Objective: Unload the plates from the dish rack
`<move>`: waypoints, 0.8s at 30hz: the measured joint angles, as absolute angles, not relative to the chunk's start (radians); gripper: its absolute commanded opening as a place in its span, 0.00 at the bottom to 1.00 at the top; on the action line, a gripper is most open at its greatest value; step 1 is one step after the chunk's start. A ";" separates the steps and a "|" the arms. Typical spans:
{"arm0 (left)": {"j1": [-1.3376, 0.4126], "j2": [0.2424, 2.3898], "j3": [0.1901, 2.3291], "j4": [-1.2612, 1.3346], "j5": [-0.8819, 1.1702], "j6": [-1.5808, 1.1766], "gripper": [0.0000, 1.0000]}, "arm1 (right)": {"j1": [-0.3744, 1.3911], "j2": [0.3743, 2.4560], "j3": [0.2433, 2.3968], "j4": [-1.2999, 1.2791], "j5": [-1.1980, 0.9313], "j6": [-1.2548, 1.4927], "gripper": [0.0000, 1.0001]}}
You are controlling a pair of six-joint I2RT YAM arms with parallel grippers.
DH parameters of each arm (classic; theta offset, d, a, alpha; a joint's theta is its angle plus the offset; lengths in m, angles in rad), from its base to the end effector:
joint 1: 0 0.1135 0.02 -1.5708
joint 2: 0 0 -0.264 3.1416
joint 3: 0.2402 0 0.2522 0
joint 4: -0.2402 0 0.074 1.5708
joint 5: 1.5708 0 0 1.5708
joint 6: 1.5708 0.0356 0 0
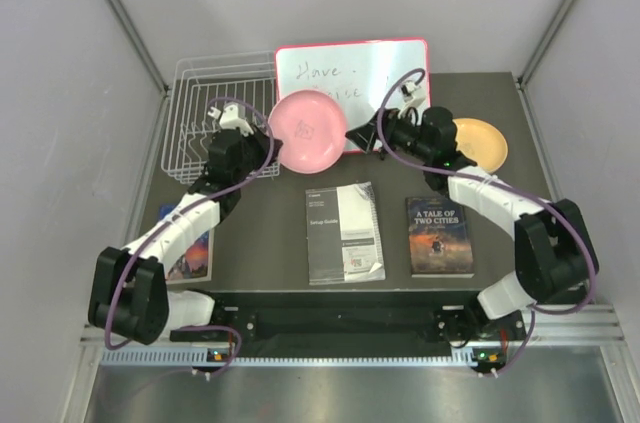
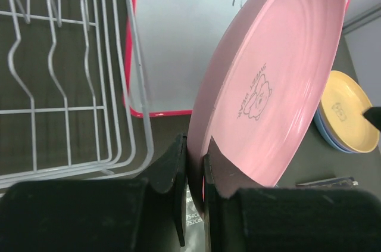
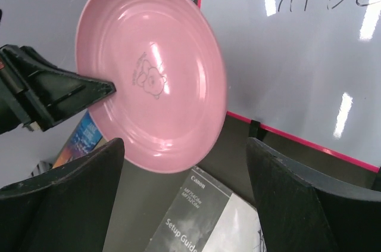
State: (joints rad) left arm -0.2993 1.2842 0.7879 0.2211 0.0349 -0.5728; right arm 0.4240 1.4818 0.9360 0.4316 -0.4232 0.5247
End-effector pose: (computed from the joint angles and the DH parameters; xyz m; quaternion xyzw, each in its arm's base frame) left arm 0.2813 -0.0881 0.2731 -0.0983 0.7913 -0.2674 0.5410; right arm 0.3064 0.1544 0.2884 -0.1029 0.7358 0.4367 0.5073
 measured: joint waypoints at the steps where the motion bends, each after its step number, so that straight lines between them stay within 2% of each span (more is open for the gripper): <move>1: -0.303 1.283 0.785 0.226 0.041 -0.576 0.00 | 0.425 1.496 0.942 0.431 -0.418 0.525 0.82; 7: -0.318 1.255 0.743 0.259 0.099 -0.587 0.00 | 0.438 1.591 1.010 0.384 -0.369 0.514 0.80; 10: -0.327 1.250 0.723 0.279 0.127 -0.598 0.00 | 0.441 1.618 1.036 0.369 -0.356 0.505 0.66; 11: -0.330 1.250 0.718 0.286 0.136 -0.600 0.00 | 0.442 1.626 1.042 0.367 -0.352 0.501 0.51; 13: -0.337 1.250 0.711 0.294 0.153 -0.601 0.00 | 0.442 1.641 1.052 0.364 -0.346 0.494 0.28; 14: -0.340 1.250 0.709 0.297 0.164 -0.600 0.00 | 0.442 1.649 1.058 0.360 -0.344 0.491 0.11; 16: -0.347 1.250 0.709 0.299 0.166 -0.591 0.00 | 0.443 1.663 1.063 0.352 -0.345 0.490 0.00; 18: -0.345 1.250 0.708 0.289 0.157 -0.586 0.03 | 0.447 1.663 1.063 0.344 -0.342 0.468 0.00; 21: -0.345 1.250 0.708 0.284 0.150 -0.578 0.39 | 0.450 1.652 1.061 0.323 -0.315 0.432 0.00; 22: -0.347 1.250 0.708 0.286 0.148 -0.575 0.65 | 0.451 1.639 1.059 0.305 -0.302 0.422 0.00; 24: -0.349 1.250 0.710 0.292 0.133 -0.555 0.78 | 0.445 1.610 1.047 0.277 -0.257 0.413 0.00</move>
